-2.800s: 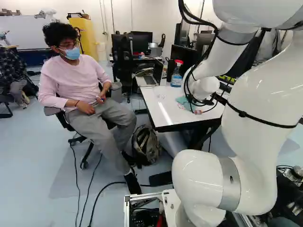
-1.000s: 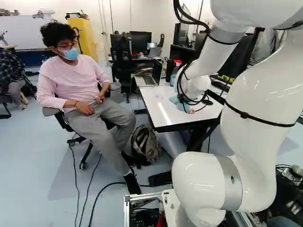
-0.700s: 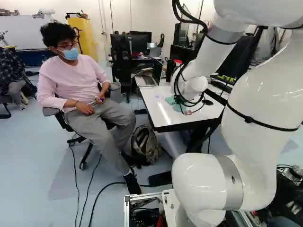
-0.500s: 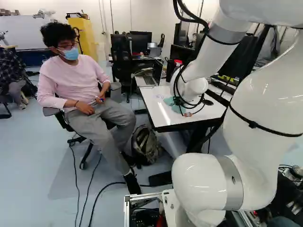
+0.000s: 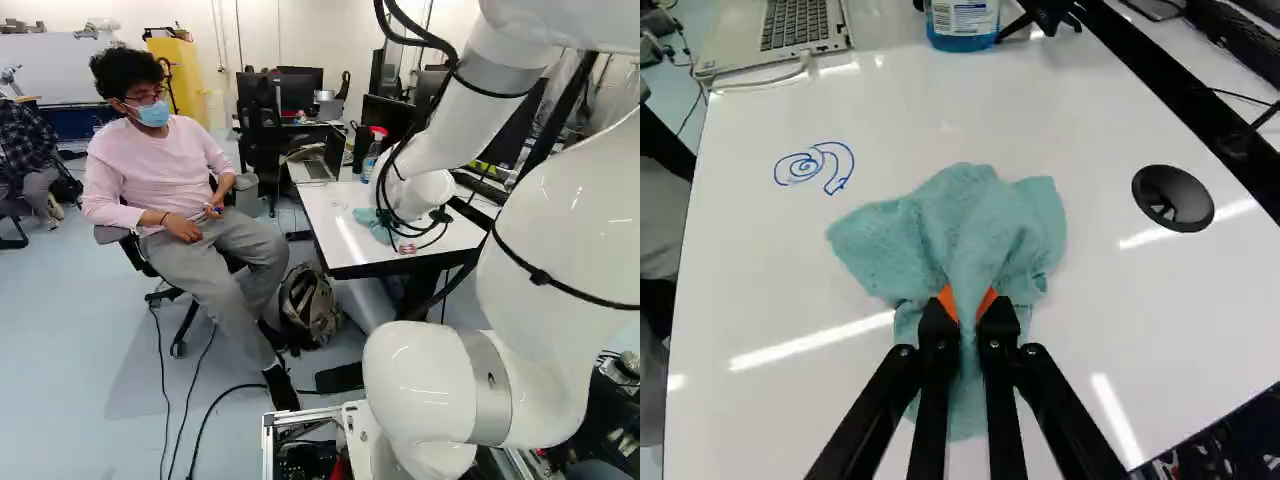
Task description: Clean the table with the green towel
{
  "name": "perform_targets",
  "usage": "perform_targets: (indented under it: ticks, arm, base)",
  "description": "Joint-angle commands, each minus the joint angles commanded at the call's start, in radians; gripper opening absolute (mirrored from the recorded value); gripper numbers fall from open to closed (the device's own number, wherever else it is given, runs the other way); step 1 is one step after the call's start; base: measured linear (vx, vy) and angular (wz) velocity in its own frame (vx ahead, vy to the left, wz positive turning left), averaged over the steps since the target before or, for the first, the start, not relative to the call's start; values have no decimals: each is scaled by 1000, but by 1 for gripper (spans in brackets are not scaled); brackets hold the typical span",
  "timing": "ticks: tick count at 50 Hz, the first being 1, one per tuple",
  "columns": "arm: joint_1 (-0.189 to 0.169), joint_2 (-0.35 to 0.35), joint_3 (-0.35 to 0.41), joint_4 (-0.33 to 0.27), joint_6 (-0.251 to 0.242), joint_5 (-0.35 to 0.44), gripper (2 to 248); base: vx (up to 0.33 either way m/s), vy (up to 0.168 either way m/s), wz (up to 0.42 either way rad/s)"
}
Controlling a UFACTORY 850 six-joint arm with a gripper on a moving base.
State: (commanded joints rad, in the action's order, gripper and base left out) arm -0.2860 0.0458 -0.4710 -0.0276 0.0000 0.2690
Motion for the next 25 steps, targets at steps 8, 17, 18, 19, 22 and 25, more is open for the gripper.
perform_targets:
  ticks: [8,17,18,19,22,25]
  arm:
    - [-30,-12,-12,0,0,0,37]
    - [-63,-28,-28,0,0,0,37]
    - [-66,-30,-30,0,0,0,37]
    - [-69,-33,-33,0,0,0,37]
    - [-79,-42,-42,0,0,0,37]
    - [-88,-52,-53,0,0,0,37]
  base:
    - [0,0,0]
    - [0,0,0]
    - [0,0,0]
    - [0,0,0]
    - [0,0,0]
    - [0,0,0]
